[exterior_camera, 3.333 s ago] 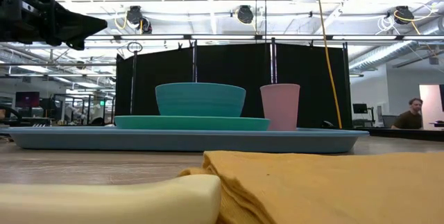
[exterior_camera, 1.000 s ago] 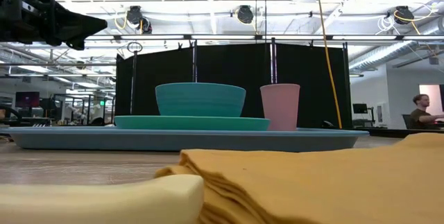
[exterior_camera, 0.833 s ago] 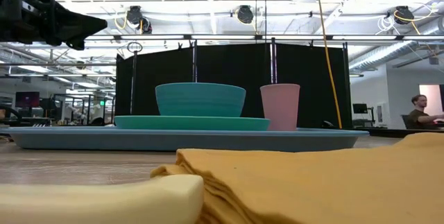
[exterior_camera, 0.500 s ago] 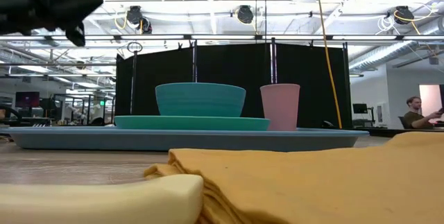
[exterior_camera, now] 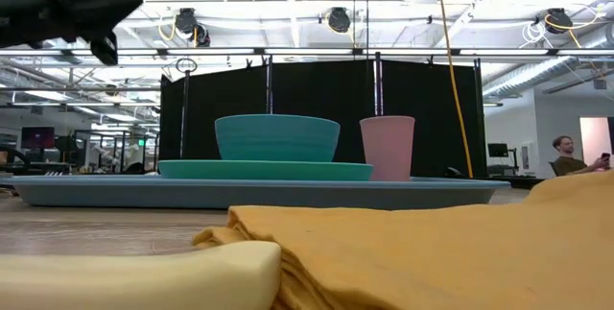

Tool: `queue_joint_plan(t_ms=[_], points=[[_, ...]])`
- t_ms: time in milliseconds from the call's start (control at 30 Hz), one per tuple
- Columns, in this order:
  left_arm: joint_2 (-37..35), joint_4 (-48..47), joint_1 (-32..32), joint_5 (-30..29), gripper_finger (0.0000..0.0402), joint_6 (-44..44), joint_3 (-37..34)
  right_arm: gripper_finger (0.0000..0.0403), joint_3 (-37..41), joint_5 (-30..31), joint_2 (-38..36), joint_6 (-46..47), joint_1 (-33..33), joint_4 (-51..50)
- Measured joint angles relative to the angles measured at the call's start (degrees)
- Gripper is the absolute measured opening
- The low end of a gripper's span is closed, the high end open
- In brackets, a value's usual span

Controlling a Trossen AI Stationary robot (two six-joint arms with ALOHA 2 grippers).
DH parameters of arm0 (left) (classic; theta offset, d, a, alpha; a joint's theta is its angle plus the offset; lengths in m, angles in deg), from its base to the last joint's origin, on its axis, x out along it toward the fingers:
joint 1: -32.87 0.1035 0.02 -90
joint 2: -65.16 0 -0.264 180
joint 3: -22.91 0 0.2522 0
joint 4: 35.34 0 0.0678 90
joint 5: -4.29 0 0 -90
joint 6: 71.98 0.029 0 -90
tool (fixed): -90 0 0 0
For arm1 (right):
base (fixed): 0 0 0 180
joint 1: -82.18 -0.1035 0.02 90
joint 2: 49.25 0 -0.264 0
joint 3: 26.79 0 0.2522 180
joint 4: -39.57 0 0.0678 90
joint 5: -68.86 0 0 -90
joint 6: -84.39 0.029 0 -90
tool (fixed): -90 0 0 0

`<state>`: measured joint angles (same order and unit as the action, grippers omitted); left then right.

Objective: Set up tray
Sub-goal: Put the yellow napkin on the blue serving tray to the left of the blue plate

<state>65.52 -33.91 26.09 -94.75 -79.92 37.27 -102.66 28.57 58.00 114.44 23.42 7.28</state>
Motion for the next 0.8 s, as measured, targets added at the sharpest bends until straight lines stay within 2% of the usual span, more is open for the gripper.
queue_joint_plan(t_ms=[100, 267, 433, 567, 800], points=[[0.0, -1.2, 0.0, -0.1, 0.0026, -1.2, 0.0, 0.0, 0.0, -0.2, 0.0, -0.9, 0.8, 0.0], [0.0, -1.6, 0.0, 2.4, 0.0026, -8.4, 0.0, 0.0, 0.0, -0.2, 0.0, -1.0, 2.0, 0.0], [2.7, -3.8, -1.0, -1.8, 0.0026, -8.9, 0.0, 0.0, 0.0, -0.2, -0.7, -1.1, 2.8, 0.0], [9.6, -1.6, -2.6, -7.5, 0.0026, -7.6, 0.0, 0.0, 0.0, -0.1, -1.8, -1.6, 3.9, -0.2], [26.9, 13.5, -7.2, -9.1, 0.0026, -5.7, 0.0, 0.0, 0.0, 2.6, -3.2, -2.7, 5.9, 0.2]])
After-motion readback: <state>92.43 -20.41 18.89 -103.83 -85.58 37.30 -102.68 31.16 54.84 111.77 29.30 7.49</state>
